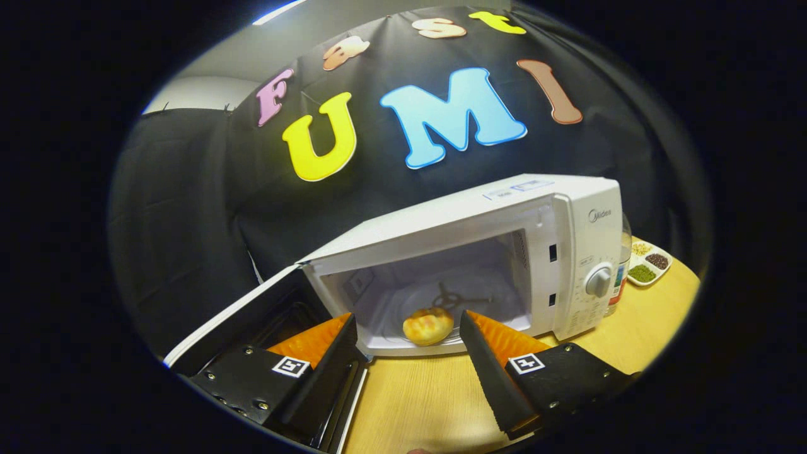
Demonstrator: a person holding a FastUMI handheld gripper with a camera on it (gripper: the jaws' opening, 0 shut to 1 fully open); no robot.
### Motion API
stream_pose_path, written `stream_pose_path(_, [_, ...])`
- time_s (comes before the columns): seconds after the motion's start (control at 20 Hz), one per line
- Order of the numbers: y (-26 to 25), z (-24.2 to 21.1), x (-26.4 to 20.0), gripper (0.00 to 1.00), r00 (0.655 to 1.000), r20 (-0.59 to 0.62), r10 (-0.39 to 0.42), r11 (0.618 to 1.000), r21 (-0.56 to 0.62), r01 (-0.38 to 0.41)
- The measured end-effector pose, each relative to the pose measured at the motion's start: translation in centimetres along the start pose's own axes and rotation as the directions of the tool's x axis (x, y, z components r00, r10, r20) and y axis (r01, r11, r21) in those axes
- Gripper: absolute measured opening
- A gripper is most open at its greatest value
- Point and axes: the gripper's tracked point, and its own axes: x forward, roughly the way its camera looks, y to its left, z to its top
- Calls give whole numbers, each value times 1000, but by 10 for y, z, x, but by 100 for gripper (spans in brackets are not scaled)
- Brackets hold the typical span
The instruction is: Open the microwave, put the food inside, and close the microwave door.
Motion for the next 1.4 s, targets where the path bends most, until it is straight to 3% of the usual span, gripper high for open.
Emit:
stream_pose_path(0.35, [66,7,-77,99,995,29,91,995,-40,-90])
stream_pose_path(0.6, [130,8,-128,99,976,48,212,976,-68,-209])
stream_pose_path(1.0, [226,-13,-187,99,907,6,421,901,-116,-417])
stream_pose_path(1.4, [277,-76,-207,98,833,-136,537,826,-120,-551])
